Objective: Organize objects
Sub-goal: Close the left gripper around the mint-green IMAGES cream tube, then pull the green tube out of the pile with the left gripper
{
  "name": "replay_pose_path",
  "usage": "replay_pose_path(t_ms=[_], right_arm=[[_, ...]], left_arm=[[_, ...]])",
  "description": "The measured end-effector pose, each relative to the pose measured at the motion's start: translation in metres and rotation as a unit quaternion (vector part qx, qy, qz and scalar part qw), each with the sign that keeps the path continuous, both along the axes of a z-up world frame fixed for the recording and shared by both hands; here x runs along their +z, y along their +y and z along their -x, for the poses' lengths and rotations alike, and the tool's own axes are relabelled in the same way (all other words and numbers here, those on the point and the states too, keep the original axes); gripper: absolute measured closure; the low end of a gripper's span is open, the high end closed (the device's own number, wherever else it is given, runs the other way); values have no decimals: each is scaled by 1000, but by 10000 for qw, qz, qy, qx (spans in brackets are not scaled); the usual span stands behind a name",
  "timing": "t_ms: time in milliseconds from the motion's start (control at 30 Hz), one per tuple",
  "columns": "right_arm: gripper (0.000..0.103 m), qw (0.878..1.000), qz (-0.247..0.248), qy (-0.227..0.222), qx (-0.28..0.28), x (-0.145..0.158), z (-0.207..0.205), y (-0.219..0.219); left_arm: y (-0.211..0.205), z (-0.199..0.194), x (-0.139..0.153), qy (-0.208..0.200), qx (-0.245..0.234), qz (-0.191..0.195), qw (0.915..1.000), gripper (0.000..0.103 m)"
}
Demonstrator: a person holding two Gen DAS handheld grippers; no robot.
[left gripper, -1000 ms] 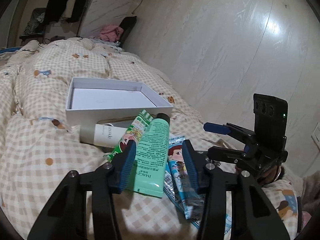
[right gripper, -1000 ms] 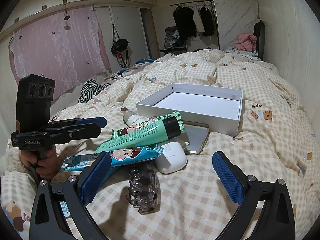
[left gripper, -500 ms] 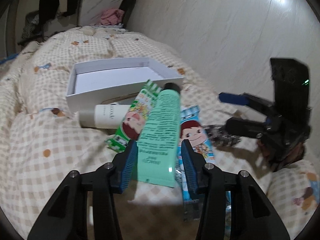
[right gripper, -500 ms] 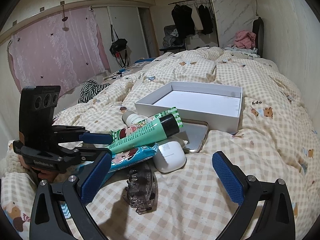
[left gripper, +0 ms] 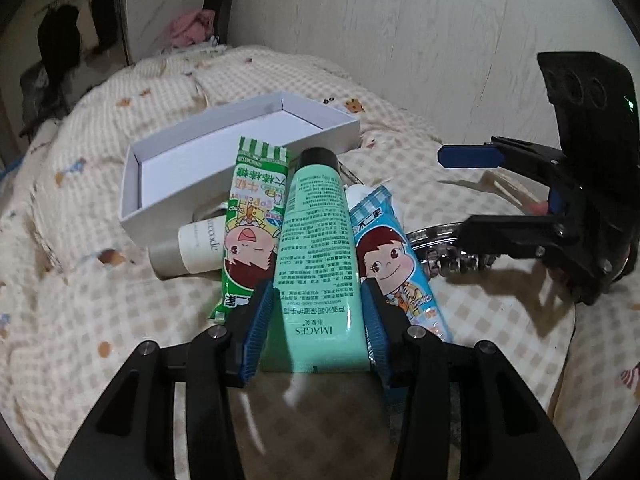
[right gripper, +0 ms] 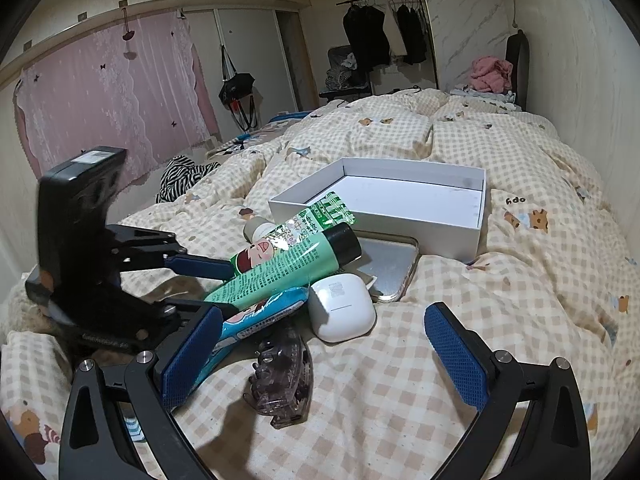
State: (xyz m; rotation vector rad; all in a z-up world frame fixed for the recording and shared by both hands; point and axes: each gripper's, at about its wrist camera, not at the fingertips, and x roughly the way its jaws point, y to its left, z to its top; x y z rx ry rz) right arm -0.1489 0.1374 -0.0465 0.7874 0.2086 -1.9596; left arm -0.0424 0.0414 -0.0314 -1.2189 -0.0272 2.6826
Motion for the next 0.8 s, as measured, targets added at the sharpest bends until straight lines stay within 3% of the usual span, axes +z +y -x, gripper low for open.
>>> replay_pose_path(t_ms=[67,167,233,367,533,800], right_arm=[[1,10000,-11,-2,1,0,0,0],[1,10000,-7,-34,-7,-1,1,0],[1,10000,-1,-51,-19,-1,2,0],[0,9999,-22,-99,-9,-2,2,1],[0,9999,-15,-132,-19,-2,4,1],[0,9999,5,-155,-50,-2,4,2]], left_arm=[[-3,1,-1,0,14,-179,9998,55],[-18,7,-7,-229,125,-959,9951,54],[-29,9,-13,-366,187,-1486,9880,52],[-37,10,-20,-498,195,-1990,9785,52],[-52,6,-25,-471,275,-2828,9576,53],[-65,-3,-21,-319,464,-3390,9391,53]])
